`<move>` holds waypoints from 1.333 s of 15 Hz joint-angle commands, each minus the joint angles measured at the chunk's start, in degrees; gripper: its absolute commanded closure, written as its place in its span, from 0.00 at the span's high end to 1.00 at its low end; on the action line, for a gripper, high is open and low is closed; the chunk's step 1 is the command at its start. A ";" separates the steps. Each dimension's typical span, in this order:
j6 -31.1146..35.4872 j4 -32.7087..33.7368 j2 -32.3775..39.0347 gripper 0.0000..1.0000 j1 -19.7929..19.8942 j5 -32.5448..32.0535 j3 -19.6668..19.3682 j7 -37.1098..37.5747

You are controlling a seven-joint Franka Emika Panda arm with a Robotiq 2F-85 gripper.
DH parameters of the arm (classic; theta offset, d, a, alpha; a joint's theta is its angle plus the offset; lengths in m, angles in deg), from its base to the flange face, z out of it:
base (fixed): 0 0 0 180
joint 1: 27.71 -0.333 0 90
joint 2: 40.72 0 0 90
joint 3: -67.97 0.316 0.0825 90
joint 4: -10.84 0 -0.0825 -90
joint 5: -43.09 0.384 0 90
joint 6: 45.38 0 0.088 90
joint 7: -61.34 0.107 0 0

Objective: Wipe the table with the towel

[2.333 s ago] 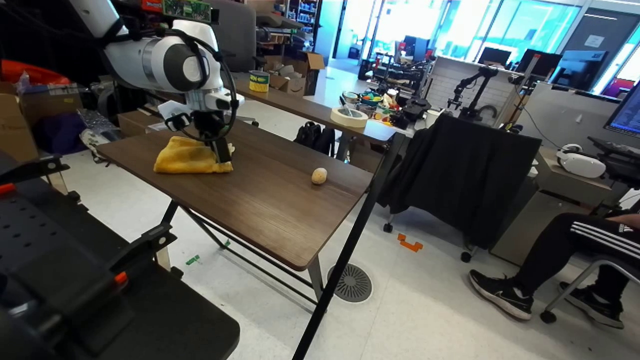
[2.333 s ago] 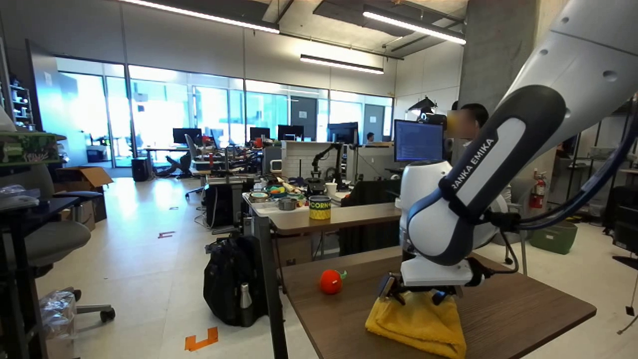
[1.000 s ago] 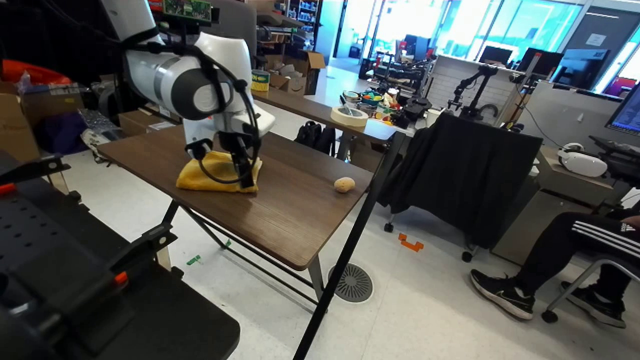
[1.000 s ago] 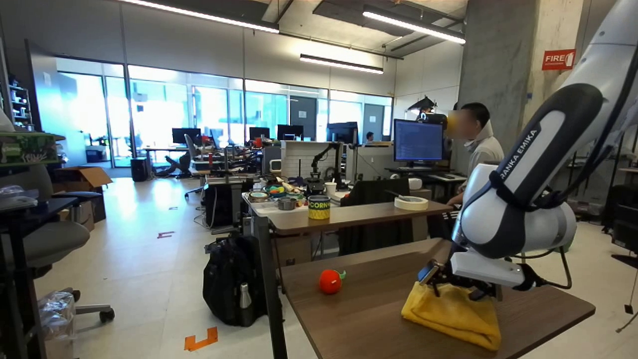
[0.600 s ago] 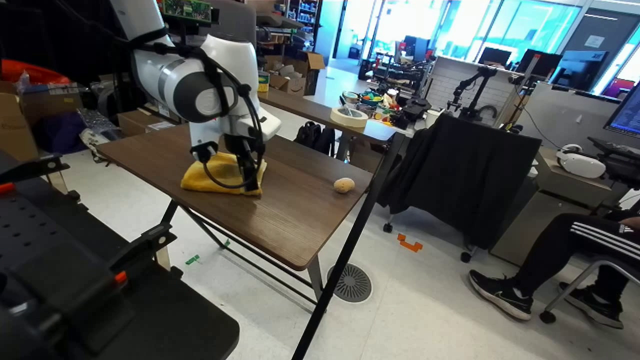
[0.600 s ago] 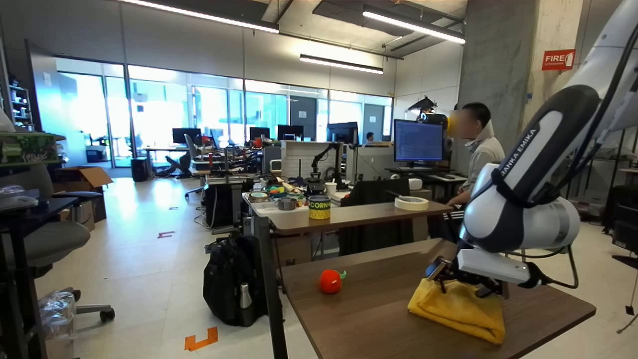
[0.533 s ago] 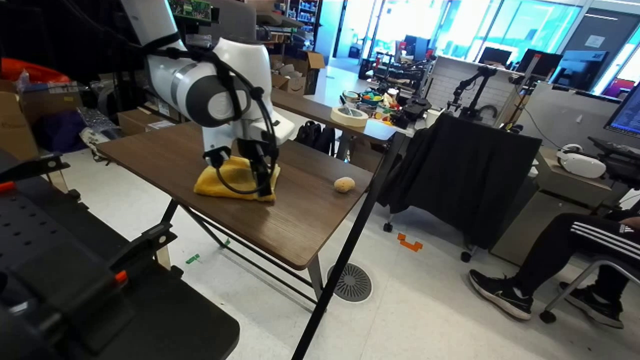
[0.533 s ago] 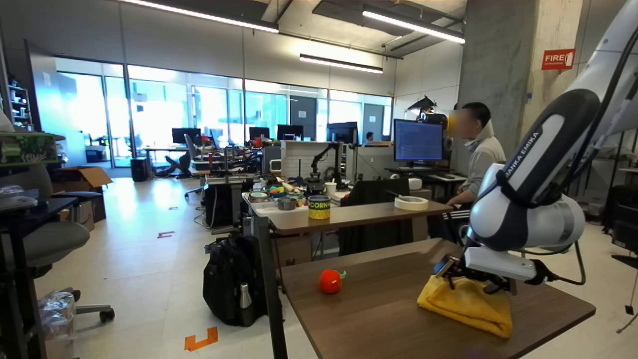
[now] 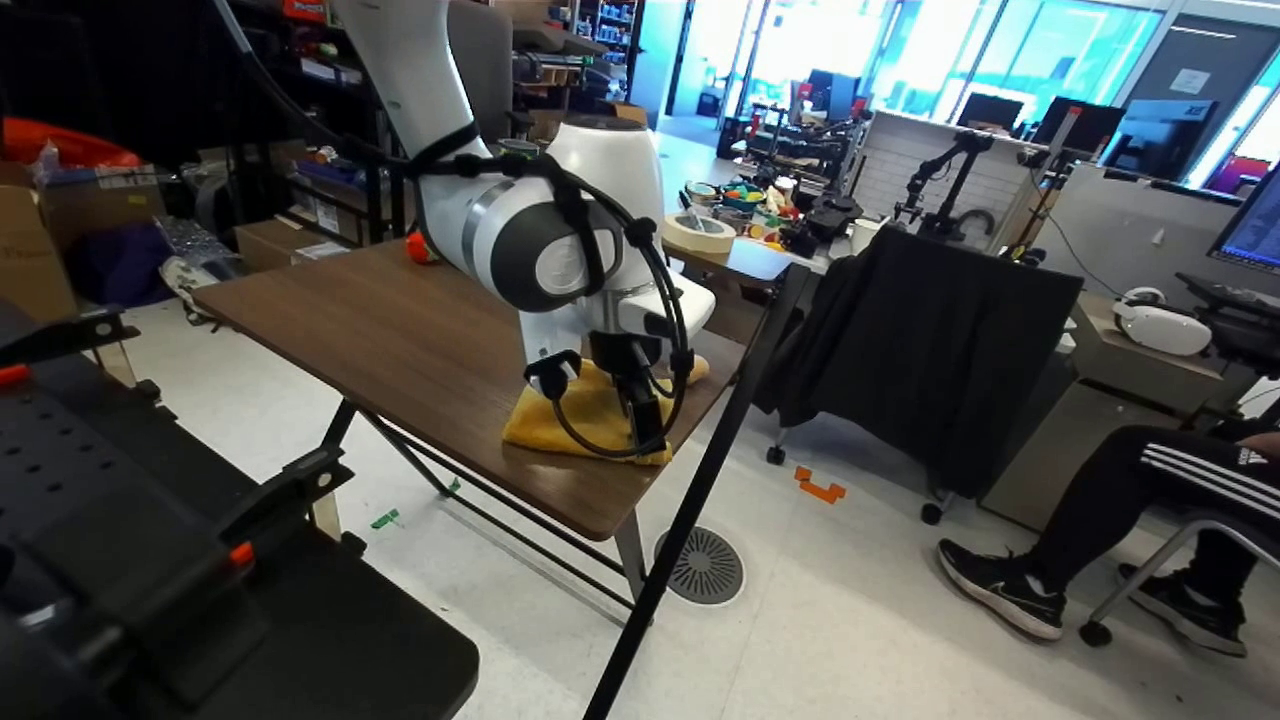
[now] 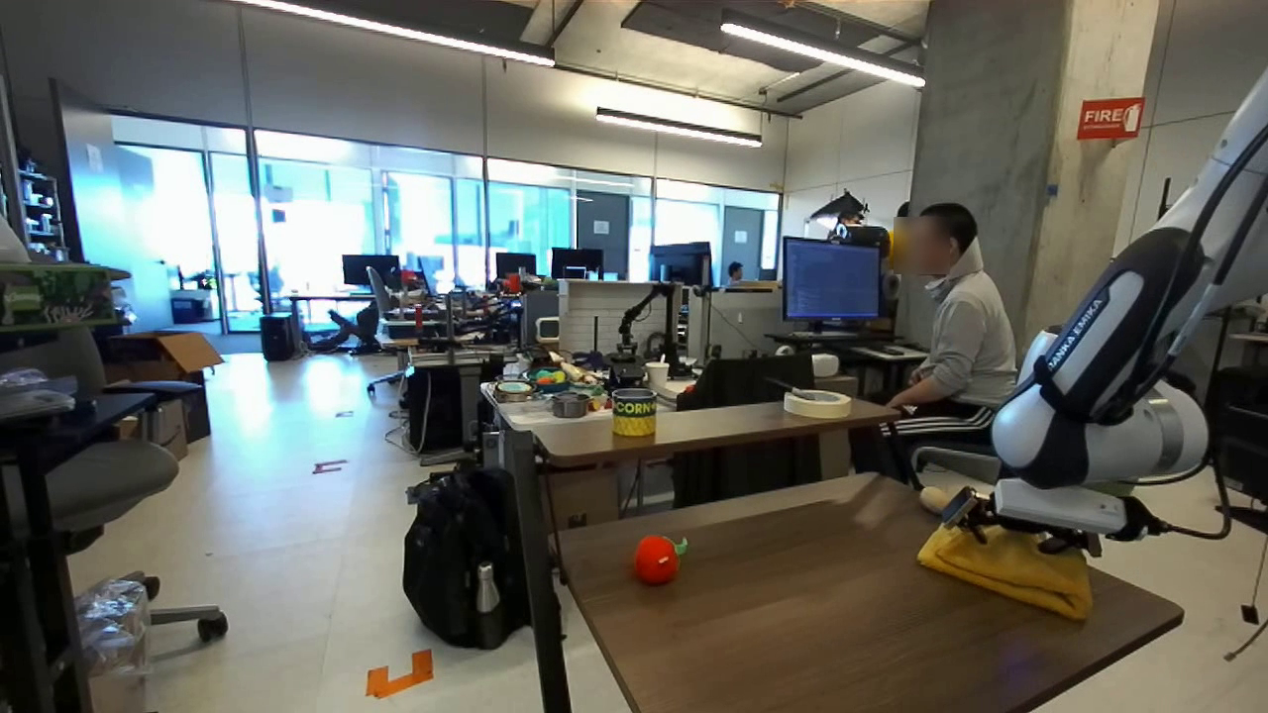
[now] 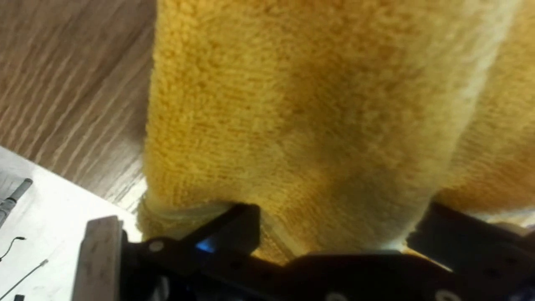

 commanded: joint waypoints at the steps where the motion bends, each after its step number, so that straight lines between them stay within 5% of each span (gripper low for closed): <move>1: -2.77 1.77 0.05 1.00 2.41 0.73 5.76 -4.25; 8: -8.07 4.76 0.95 1.00 1.93 1.12 9.41 -5.01; 17: -12.63 3.58 0.82 1.00 -15.35 -0.89 9.16 2.17; 18: -11.60 4.37 -0.70 1.00 -12.54 -0.72 8.35 0.16; 20: -11.44 4.53 -0.82 1.00 -14.62 -0.79 8.20 1.29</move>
